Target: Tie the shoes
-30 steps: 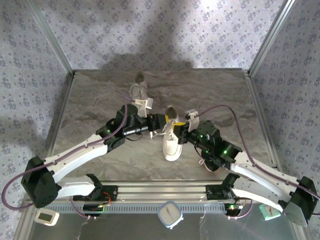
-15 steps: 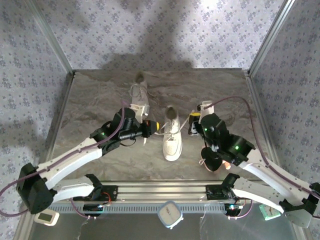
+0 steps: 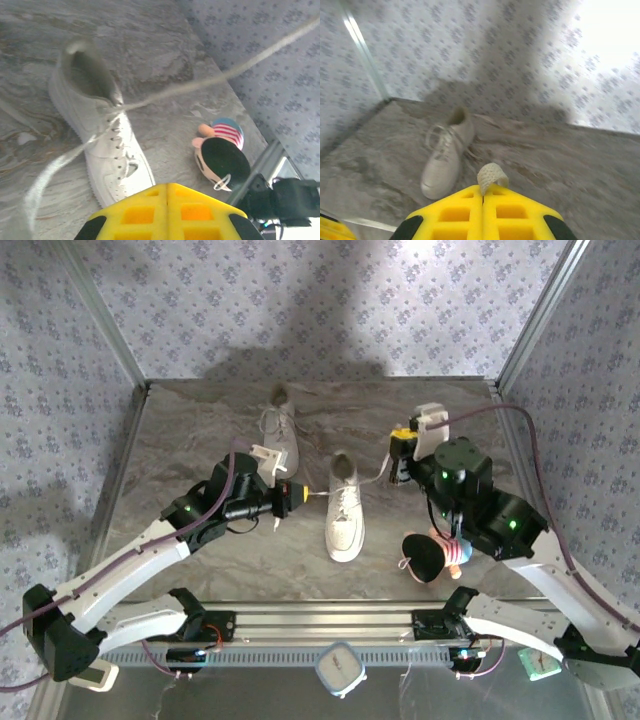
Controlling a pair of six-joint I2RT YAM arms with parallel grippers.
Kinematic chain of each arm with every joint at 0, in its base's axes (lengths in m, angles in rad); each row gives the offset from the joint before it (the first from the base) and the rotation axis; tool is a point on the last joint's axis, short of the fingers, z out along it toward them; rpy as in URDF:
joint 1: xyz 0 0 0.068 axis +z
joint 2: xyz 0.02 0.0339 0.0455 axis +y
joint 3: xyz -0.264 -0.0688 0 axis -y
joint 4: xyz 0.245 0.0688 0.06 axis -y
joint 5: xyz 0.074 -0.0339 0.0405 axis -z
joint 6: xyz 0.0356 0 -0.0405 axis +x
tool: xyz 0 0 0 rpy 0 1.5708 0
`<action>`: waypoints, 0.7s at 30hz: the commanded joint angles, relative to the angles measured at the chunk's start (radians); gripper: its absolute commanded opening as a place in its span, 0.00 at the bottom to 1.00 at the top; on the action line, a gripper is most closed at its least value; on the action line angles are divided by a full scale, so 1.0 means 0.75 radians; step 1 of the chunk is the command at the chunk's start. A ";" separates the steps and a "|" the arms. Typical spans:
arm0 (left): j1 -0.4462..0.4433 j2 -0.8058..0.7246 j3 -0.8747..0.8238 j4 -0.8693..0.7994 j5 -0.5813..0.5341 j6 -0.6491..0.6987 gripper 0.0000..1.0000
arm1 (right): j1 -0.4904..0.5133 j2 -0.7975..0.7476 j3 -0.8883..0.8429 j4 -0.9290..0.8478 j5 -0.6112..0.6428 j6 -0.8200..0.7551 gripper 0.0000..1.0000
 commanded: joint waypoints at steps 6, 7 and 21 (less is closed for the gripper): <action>-0.010 -0.096 -0.079 0.156 0.209 0.100 0.00 | 0.019 0.371 0.397 0.007 -0.322 -0.072 0.00; -0.015 -0.112 -0.095 0.167 0.213 0.103 0.00 | 0.020 0.412 0.443 0.007 -0.329 -0.069 0.00; -0.083 -0.179 -0.228 0.433 0.238 0.106 0.00 | 0.055 0.730 0.622 -0.073 -0.638 0.106 0.00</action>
